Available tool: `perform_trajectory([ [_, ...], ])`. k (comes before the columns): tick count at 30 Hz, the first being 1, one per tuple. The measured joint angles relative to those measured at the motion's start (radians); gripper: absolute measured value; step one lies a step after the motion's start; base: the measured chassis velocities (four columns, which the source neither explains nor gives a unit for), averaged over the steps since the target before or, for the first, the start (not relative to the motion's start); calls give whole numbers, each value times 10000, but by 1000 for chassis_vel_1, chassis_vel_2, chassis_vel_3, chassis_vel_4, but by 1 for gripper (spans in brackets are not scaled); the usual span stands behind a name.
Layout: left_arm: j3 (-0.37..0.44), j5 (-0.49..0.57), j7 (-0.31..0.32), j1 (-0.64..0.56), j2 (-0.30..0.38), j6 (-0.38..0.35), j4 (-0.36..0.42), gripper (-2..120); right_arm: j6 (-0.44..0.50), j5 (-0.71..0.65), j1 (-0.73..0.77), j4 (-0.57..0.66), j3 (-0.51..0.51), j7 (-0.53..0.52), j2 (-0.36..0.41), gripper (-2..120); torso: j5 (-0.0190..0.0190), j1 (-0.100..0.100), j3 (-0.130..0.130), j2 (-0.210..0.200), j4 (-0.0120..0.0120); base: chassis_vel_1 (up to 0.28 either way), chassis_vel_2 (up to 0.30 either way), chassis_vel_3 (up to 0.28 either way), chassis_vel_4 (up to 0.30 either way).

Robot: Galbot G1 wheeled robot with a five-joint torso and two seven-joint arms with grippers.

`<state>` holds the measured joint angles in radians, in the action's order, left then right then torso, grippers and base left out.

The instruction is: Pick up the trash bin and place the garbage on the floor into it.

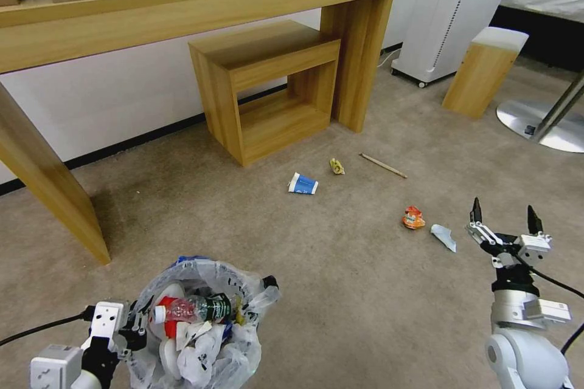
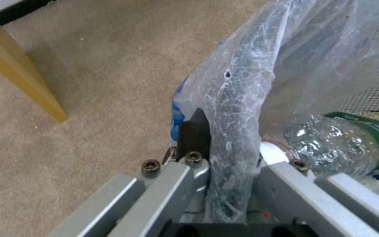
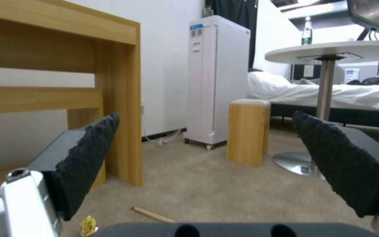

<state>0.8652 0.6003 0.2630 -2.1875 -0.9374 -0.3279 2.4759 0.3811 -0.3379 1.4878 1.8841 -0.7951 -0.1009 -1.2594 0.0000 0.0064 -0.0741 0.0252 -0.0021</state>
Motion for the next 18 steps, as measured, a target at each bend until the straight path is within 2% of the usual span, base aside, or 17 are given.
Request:
perform_trajectory([
  [8,-206,-182,84,24,-16,62,-98,0,30,6,-32,-65,135,3,-7,100,0,-1,0,0,0,-74,64,56,-74],
  [18,-209,-231,127,-12,5,66,-122,0,117,54,-163,-210,300,52,-22,100,1,1,-1,-1,0,-169,171,163,-169],
])
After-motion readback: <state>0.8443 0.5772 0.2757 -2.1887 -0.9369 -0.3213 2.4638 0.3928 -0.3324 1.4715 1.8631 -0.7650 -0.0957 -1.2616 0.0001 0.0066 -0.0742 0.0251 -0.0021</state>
